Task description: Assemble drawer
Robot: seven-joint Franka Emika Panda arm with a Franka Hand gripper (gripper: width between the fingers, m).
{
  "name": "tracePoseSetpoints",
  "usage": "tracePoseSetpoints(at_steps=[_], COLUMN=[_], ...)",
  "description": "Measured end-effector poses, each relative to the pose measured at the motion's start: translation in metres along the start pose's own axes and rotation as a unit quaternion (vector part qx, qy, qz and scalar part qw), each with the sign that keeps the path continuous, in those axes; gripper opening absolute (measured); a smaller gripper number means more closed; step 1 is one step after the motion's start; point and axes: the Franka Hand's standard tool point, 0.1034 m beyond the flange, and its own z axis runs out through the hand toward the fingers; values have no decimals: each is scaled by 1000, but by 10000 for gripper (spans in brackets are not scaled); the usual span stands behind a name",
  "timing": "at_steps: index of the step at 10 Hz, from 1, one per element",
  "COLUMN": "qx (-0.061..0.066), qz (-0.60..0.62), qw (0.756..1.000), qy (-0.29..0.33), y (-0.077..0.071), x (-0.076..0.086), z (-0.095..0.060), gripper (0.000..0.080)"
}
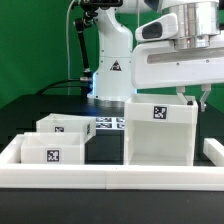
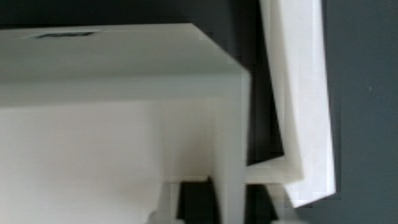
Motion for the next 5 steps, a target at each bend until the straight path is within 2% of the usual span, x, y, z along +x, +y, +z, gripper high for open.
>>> tracePoseSetpoints(at_steps=[4,5], qx=[3,5], qz=[128,169], qw=[992,986], qy=[0,3], y=[-6,-6], x=[1,8], z=[3,3], gripper=[42,42])
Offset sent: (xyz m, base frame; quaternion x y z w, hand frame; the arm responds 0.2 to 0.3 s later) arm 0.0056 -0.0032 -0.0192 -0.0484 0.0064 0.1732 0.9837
